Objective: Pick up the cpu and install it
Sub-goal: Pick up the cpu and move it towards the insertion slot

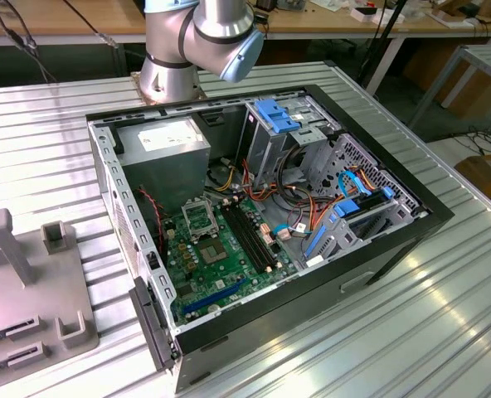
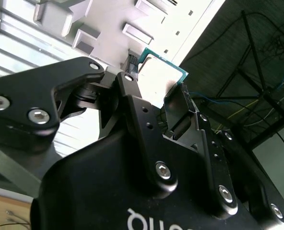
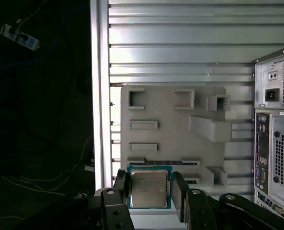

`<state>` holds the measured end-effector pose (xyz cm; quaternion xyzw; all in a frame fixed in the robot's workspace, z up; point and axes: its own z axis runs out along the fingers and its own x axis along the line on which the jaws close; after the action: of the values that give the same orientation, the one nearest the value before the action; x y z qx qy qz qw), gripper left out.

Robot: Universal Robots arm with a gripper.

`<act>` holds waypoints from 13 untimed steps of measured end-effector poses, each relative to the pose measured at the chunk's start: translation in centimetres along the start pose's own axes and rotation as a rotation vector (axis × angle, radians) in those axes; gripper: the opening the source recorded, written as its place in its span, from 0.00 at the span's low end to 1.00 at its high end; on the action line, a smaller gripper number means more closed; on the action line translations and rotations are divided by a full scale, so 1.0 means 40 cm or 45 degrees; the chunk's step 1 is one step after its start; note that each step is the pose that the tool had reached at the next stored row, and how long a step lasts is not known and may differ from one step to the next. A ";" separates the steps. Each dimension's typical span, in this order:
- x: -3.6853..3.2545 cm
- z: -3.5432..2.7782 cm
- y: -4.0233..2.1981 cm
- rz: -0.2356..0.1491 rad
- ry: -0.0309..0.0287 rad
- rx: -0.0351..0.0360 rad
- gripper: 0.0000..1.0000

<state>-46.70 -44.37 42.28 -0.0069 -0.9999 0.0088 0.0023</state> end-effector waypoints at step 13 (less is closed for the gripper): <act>-0.006 -0.004 0.000 0.000 0.0001 0.0000 0.47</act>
<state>-46.44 -44.37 42.44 -0.0068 -0.9999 0.0088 0.0024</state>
